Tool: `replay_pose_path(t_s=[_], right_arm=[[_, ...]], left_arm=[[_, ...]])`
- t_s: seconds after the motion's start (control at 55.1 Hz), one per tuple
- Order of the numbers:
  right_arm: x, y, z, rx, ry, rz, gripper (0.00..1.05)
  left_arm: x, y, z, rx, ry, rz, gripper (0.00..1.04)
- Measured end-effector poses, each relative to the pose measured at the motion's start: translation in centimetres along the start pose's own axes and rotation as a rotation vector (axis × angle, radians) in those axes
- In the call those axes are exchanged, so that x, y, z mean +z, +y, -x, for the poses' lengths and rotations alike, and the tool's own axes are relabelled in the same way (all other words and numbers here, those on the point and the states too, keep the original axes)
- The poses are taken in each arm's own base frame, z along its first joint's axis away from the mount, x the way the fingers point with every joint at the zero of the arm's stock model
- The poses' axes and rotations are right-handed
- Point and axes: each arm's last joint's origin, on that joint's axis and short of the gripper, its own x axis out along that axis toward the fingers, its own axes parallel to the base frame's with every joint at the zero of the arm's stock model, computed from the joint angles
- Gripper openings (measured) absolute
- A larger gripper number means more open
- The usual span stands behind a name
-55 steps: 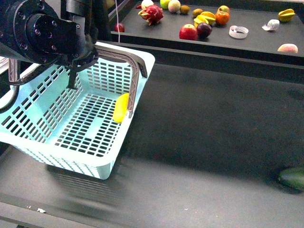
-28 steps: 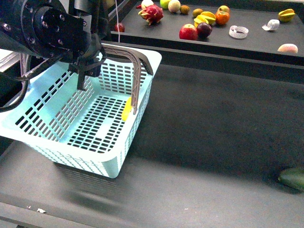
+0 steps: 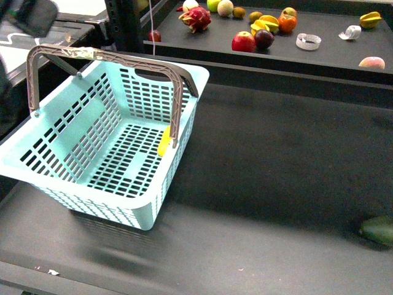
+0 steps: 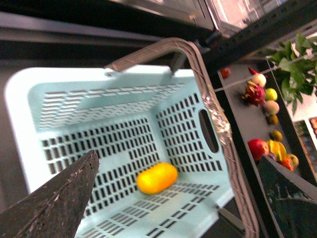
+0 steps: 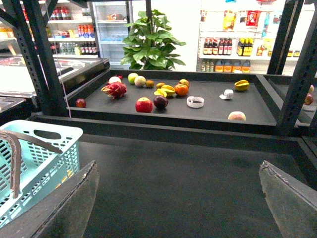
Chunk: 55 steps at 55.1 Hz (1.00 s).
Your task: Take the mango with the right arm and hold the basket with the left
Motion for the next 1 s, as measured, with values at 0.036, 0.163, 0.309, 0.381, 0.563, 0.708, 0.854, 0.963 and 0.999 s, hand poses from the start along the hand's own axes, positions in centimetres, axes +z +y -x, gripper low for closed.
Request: replay_pose_path(t_s=[0.036, 0.163, 0.309, 0.381, 0.563, 0.708, 0.854, 0.963, 0.999], right_arm=[[0.0, 0.0, 0.0, 0.0, 0.0, 0.0, 0.96], [0.0, 0.0, 0.0, 0.0, 0.0, 0.0, 0.96], [0.0, 0.0, 0.0, -0.002, 0.0, 0.0, 0.96], [0.0, 0.0, 0.0, 0.0, 0.0, 0.0, 0.96], [0.0, 0.0, 0.0, -0.002, 0.0, 0.0, 0.96], [0.0, 0.0, 0.0, 0.0, 0.001, 0.0, 0.96], [0.0, 0.0, 0.0, 0.0, 0.001, 0.0, 0.96], [0.0, 0.0, 0.0, 0.0, 0.0, 0.0, 0.96], [0.0, 0.0, 0.0, 0.0, 0.001, 0.0, 0.96]], left_arm=[[0.3, 1.0, 1.2, 0.023, -0.016, -0.019, 0.97], [1.2, 3.7, 4.3, 0.076, -0.071, -0.053, 0.97], [2.6, 6.0, 6.5, 0.119, -0.117, -0.074, 0.97], [2.8, 5.9, 6.8, 0.108, -0.118, -0.06, 0.97], [3.1, 8.7, 6.5, -0.43, 0.069, -0.355, 0.67], [5.6, 8.5, 7.7, -0.603, -0.144, -0.701, 0.4], [6.4, 9.9, 8.1, -0.585, -0.171, -0.84, 0.06], [7.2, 10.2, 8.6, -0.59, -0.195, -0.85, 0.02], [7.3, 10.3, 8.7, -0.589, -0.198, -0.852, 0.02]])
